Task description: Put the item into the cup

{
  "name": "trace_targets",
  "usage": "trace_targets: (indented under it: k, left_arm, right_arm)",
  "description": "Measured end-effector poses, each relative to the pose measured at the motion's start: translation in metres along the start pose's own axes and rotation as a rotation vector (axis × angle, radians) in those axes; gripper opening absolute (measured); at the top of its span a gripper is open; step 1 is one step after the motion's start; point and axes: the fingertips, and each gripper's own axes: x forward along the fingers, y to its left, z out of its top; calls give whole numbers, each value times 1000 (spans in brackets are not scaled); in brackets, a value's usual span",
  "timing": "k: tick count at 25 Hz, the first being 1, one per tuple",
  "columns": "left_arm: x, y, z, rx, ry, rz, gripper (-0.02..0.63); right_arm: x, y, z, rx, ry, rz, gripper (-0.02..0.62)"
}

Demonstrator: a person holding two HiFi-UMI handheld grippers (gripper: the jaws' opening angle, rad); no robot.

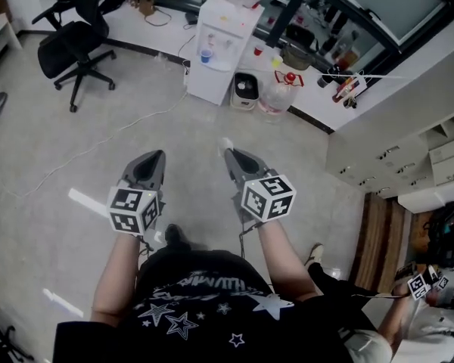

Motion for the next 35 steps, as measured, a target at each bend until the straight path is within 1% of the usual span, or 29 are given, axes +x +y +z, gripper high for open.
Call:
trace_targets:
  k: [4,9,14,19,25,30,35]
  left_arm:
    - [8,36,8,20,3,-27,5]
    - [20,64,12,11,18,-63,6]
    - [34,77,10,4,32,-88,6]
    - [54,88,5,-16,49,-75,6]
    - [100,106,11,-30,56,-40,6]
    - [156,118,18,-38,87,3,6]
    - [217,121,32,-55,115,23,6]
  right_arm:
    - [30,5,4,22,-8,-32,0]
    - [50,7,0,54,13,-70,0]
    - [64,-2,-3,64,31,-93,0]
    - [84,-16,-6,77,42,-82,0]
    - [126,-56,6,81,55,-36,0]
    - [168,-113,25,100,68,-6,0]
    - [205,-171,49,103,90,24,0]
